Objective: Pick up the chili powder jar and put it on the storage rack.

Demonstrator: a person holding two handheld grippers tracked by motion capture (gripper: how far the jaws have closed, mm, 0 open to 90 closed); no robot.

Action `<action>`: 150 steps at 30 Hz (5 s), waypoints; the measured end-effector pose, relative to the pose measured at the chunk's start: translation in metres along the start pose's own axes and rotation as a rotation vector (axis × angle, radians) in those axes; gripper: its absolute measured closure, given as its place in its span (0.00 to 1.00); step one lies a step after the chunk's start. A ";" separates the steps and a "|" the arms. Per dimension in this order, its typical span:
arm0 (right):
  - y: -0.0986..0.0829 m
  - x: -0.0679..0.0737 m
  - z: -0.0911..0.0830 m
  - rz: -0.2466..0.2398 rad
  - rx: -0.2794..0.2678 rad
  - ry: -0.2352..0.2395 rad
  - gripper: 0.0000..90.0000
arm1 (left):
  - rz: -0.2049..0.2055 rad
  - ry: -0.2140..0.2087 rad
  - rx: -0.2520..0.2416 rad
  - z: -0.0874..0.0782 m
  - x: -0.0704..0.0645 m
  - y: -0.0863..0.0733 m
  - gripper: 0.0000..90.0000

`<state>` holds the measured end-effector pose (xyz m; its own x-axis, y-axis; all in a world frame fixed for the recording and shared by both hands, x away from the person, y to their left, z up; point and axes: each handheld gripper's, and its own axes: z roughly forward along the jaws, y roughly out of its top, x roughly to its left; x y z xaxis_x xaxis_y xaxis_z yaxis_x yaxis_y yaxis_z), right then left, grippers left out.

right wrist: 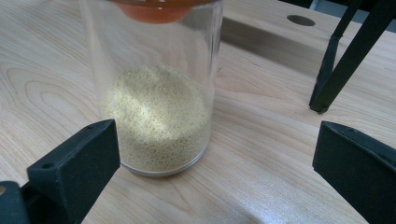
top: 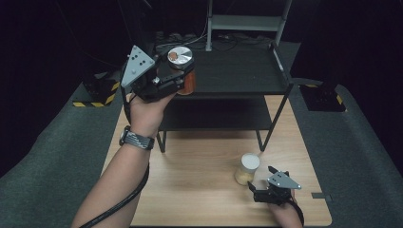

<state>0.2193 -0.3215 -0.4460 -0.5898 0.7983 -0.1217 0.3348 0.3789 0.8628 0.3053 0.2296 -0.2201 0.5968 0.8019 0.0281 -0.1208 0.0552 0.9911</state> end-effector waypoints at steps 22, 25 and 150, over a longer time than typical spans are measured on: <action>-0.001 -0.002 -0.001 0.006 -0.006 0.009 0.00 | 0.003 0.056 0.027 0.049 -0.006 -0.007 0.39; -0.001 -0.003 -0.001 0.008 -0.008 0.012 0.00 | 0.002 0.058 0.032 0.056 -0.007 -0.008 0.39; -0.002 -0.003 -0.001 0.006 -0.009 0.009 0.00 | -0.002 0.036 0.221 -0.032 -0.047 -0.063 0.00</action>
<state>0.2196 -0.3247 -0.4468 -0.5946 0.7961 -0.1121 0.3317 0.3699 0.8679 0.2590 0.2076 -0.2879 0.5675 0.8230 0.0255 0.0594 -0.0718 0.9956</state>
